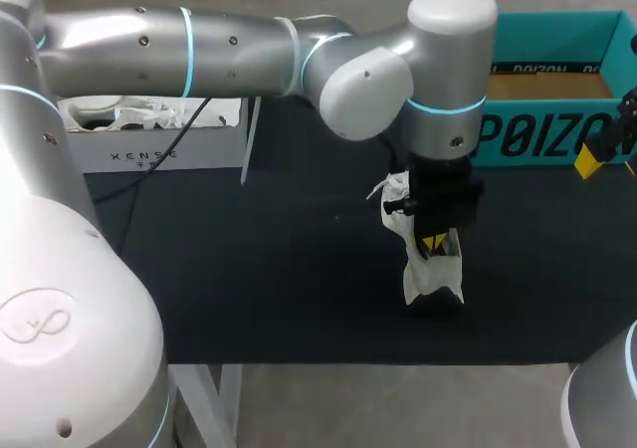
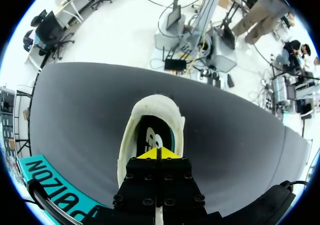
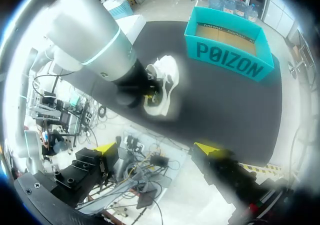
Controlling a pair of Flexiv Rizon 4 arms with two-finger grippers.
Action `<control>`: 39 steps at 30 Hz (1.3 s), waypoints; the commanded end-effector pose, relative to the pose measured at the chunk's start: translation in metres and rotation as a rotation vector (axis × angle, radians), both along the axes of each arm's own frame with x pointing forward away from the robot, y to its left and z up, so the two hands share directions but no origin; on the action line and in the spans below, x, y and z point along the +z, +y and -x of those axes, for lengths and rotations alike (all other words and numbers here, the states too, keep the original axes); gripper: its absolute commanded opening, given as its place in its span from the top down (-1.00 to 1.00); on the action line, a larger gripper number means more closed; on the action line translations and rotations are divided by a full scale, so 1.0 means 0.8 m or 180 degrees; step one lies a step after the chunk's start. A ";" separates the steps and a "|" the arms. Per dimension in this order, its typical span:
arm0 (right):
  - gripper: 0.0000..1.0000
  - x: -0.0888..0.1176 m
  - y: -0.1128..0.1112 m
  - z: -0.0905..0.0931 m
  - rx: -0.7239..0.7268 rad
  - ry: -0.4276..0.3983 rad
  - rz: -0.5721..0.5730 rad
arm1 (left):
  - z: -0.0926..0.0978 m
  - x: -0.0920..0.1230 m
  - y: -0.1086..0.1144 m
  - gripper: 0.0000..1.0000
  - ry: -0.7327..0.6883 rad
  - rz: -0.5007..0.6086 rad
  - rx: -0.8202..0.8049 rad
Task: Take the shoe out of the shoebox, open the shoe tongue, remove and reinsert the insole, then place the shoe into the shoebox
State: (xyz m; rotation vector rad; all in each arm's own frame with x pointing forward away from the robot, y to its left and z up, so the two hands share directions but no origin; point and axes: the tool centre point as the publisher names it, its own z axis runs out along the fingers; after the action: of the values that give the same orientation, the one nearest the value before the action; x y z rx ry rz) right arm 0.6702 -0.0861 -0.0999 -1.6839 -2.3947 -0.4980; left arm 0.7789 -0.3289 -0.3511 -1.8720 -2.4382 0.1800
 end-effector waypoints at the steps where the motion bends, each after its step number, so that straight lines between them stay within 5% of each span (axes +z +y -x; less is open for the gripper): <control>1: -1.00 0.000 0.001 -0.003 0.0002 0.0016 0.0004 | -0.004 -0.003 -0.006 1.00 0.0008 -0.0002 -0.0037; 15: -1.00 0.000 0.001 -0.003 0.0002 0.0016 0.0004 | 0.011 -0.062 -0.027 1.00 0.0305 -0.0041 -0.0157; 30: -1.00 0.000 0.001 -0.003 0.0002 0.0016 0.0004 | 0.001 -0.019 -0.013 1.00 0.0091 -0.0086 -0.0151; 39: -1.00 0.000 0.001 -0.003 0.0002 0.0016 0.0004 | 0.011 -0.065 -0.024 1.00 0.0269 -0.0191 -0.0239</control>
State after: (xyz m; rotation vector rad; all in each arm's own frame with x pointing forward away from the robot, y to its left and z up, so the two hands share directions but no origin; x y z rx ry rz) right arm 0.6702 -0.0861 -0.0999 -1.6839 -2.3947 -0.4980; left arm 0.7676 -0.3372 -0.3820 -1.8945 -2.3067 0.1661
